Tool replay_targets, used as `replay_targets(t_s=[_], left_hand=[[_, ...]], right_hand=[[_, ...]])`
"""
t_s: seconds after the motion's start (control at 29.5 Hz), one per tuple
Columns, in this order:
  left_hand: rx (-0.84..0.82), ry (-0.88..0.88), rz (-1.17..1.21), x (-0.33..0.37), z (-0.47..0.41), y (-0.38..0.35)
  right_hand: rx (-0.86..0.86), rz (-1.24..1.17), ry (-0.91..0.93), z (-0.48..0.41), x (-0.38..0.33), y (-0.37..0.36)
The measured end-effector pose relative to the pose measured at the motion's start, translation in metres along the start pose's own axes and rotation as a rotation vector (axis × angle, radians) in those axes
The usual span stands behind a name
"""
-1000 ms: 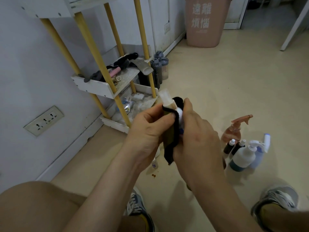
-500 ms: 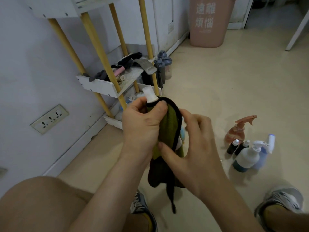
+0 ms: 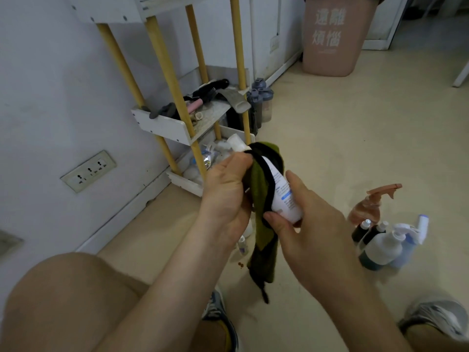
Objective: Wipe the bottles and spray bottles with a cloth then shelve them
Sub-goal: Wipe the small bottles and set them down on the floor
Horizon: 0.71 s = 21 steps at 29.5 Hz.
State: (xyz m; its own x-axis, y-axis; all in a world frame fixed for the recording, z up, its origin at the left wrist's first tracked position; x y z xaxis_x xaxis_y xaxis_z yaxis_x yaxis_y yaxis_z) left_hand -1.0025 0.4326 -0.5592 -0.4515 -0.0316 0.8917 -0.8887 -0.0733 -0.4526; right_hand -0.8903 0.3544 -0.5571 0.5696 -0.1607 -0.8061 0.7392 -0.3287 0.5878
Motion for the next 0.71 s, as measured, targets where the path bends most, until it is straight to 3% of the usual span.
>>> replay_targets(t_s=[0.1, 0.17, 0.24, 0.37, 0.44, 0.51, 0.61, 0.71], left_hand=[[-0.019, 0.004, 0.033, -0.006, 0.002, -0.004], [-0.036, 0.019, 0.069, -0.007, 0.003, -0.004], [-0.162, -0.001, 0.057, -0.004, 0.001, -0.007], [-0.616, -0.009, 0.089, 0.009, 0.004, -0.02], [-0.666, 0.045, 0.165, 0.012, 0.008, -0.021], [-0.589, 0.05, 0.167, 0.012, 0.006, -0.02], [-0.336, -0.082, -0.026, 0.012, -0.001, -0.015], [-0.141, -0.179, -0.196, 0.009, -0.001, -0.012]], right_hand=[[0.263, 0.167, 0.089, 0.008, -0.004, -0.007], [0.247, 0.051, 0.047, 0.01, 0.001, -0.01], [0.0, -0.234, -0.079, 0.006, 0.007, -0.014], [-0.615, -0.758, -0.262, 0.0, 0.011, -0.017], [-0.815, -0.92, -0.275, 0.001, 0.012, -0.013], [-0.887, -0.976, -0.305, 0.003, 0.011, -0.009], [-0.613, -0.746, -0.328, 0.002, 0.014, -0.003], [-0.063, -0.136, -0.162, 0.006, 0.011, -0.003]])
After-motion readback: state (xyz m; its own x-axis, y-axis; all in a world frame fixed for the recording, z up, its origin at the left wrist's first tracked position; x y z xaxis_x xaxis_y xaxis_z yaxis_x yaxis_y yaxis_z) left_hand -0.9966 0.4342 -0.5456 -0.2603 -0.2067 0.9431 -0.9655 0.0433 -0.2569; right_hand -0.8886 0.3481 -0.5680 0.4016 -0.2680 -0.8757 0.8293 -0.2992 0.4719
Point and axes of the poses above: each hand's wrist, its own z-axis away from the middle knuckle, its own y-axis out of the back of the hand, x = y × z, the point moved 6 cm from there along -z, towards the middle knuckle, and after that the axes turned 15 degrees about -y, right-handed, at the moved point
